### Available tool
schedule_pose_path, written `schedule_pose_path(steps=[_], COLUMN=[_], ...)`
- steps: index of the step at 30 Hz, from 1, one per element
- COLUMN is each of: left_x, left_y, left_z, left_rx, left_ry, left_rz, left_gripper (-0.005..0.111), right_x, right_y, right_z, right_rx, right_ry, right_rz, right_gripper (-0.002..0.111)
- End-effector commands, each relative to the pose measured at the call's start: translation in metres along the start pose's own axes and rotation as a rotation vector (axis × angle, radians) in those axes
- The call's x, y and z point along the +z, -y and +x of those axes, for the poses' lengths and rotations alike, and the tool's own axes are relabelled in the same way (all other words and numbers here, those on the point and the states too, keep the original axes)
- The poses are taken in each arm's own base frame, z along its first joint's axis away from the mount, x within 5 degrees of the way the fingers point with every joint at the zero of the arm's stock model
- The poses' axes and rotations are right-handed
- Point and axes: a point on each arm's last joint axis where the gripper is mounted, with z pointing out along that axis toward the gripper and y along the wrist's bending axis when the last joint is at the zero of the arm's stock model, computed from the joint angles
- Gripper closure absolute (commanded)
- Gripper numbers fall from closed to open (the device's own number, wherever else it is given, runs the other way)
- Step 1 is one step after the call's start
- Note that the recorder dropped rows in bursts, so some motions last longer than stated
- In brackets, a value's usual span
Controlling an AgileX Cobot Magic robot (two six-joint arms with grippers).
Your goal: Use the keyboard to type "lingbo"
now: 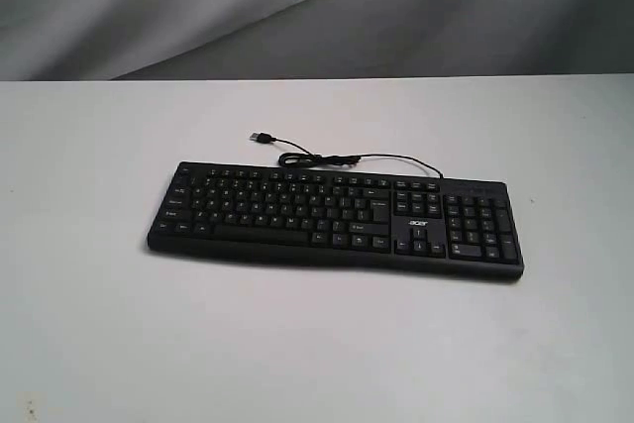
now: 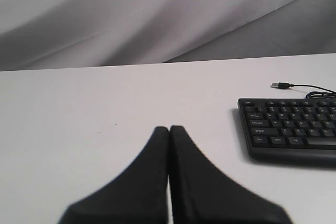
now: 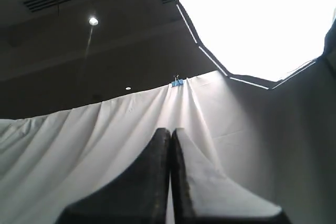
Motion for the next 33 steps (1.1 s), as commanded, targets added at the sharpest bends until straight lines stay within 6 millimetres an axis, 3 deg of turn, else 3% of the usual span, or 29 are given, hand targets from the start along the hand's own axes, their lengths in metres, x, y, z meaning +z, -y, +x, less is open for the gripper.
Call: schedule_pose_path(steps=[1,4,8,12,13,17,19,20,21,22,23,24,25,27,29,33], left_x=[0.000,0.000,0.000,0.000,0.000,0.000,0.000,0.000,0.000,0.000,0.000,0.000,0.000,0.000,0.000,0.000], left_y=[0.000,0.000,0.000,0.000,0.000,0.000,0.000,0.000,0.000,0.000,0.000,0.000,0.000,0.000,0.000,0.000], left_z=[0.001,0.001,0.001,0.001,0.001,0.001,0.001,0.001,0.001,0.001,0.001,0.001,0.001,0.001,0.001,0.001], left_rx=[-0.006,-0.006,-0.006,-0.006,-0.006,-0.006,-0.006,-0.006,-0.006,-0.006,-0.006,-0.006,-0.006,-0.006,-0.006,-0.006], left_ry=[0.006,0.006,0.006,0.006,0.006,0.006,0.006,0.006,0.006,0.006,0.006,0.006,0.006,0.006,0.006,0.006], left_rz=[0.001,0.001,0.001,0.001,0.001,0.001,0.001,0.001,0.001,0.001,0.001,0.001,0.001,0.001,0.001,0.001], left_gripper=[0.106,0.106,0.106,0.106,0.106,0.106,0.106,0.106,0.106,0.106,0.106,0.106,0.106,0.106,0.106,0.106], right_x=[0.041,0.112,0.220,0.265,0.277,0.283,0.277,0.274,0.269,0.267,0.265,0.263,0.258,0.246,0.237,0.204], right_y=[-0.002,0.005,0.033,0.051,0.060,0.075,0.074,0.071,0.061,0.056,0.041,0.035,0.016,-0.017,-0.042,-0.115], right_z=[-0.013,-0.010,0.025,0.056,0.073,0.115,0.178,0.196,0.228,0.242,0.270,0.280,0.303,0.329,0.340,0.367], right_rx=[0.015,-0.046,-0.233,-0.385,-0.439,-0.502,-0.393,-0.328,-0.194,-0.136,-0.069,-0.068,-0.098,-0.159,-0.200,-0.257], right_ry=[-0.182,-0.480,-0.983,-1.286,-1.443,-1.741,-1.912,-1.923,-1.908,-1.881,-1.815,-1.791,-1.763,-1.735,-1.711,-1.683], right_rz=[0.071,0.172,0.328,0.329,0.341,0.268,-0.064,-0.173,-0.383,-0.474,-0.599,-0.641,-0.722,-0.870,-0.960,-1.154], right_gripper=[0.108,0.108,0.108,0.108,0.108,0.108,0.108,0.108,0.108,0.108,0.108,0.108,0.108,0.108,0.108,0.108])
